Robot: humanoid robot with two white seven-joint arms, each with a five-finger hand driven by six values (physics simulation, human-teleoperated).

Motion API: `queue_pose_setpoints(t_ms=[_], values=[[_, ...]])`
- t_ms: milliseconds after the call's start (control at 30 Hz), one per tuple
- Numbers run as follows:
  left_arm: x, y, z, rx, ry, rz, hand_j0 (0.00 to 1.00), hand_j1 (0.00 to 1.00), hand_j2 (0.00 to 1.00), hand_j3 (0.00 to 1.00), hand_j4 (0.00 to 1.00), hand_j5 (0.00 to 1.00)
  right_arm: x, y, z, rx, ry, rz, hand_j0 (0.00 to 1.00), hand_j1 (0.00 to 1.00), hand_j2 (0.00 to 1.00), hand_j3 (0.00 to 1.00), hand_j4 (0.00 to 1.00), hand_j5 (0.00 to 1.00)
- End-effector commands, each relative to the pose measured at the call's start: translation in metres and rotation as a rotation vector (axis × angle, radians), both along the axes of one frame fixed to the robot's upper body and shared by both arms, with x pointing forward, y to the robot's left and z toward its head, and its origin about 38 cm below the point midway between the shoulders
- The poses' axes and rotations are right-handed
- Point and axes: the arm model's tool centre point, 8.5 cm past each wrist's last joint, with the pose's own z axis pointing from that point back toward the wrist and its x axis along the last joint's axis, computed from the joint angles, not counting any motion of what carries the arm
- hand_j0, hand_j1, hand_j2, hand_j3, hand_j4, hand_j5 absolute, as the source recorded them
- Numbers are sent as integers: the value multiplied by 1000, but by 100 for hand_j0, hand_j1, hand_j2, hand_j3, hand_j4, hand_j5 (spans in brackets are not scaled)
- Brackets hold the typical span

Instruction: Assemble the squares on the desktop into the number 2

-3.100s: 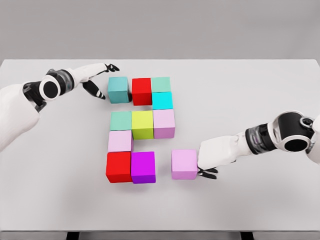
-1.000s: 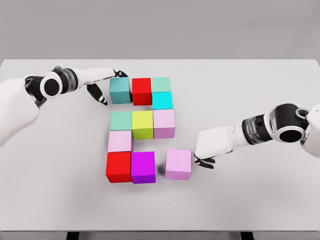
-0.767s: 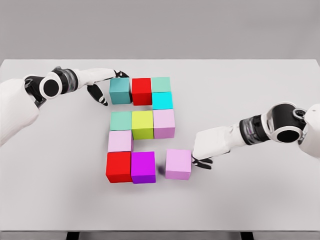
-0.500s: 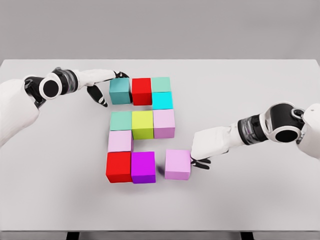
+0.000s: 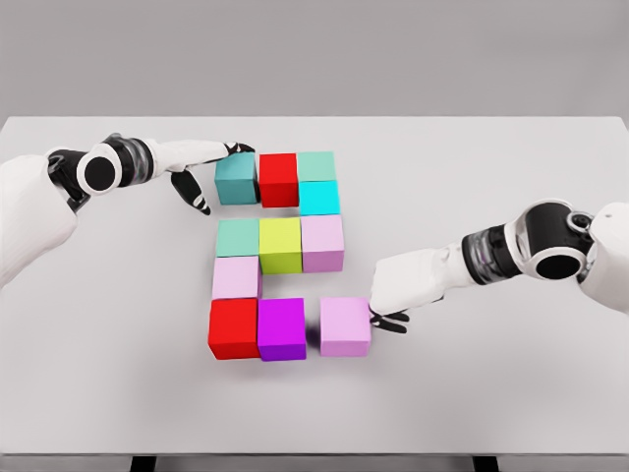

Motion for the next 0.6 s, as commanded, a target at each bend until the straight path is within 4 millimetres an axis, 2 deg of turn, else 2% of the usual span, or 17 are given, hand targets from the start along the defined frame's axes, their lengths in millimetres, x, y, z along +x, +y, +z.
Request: queue_pose_setpoints(t_ms=[0,200,367,567], values=[[-1,0,0,2,6,-8,97,97,97,97,97,97,0,2,0,6,3,0,12,12,12,12,12,12],[3,0,4,1,-8,1,97,97,97,97,97,97,3,0,2,4,-2,-7,12,12,12,12,12,12],[6,0,2,17,-12,9,97,97,97,97,97,97,14,-16,1,-25,-12,-56,12,12,12,12,12,12],[8,0,7,18,-21,8,97,97,97,97,97,97,10,-27,4,-42,-16,-64,12,12,12,12,12,12]])
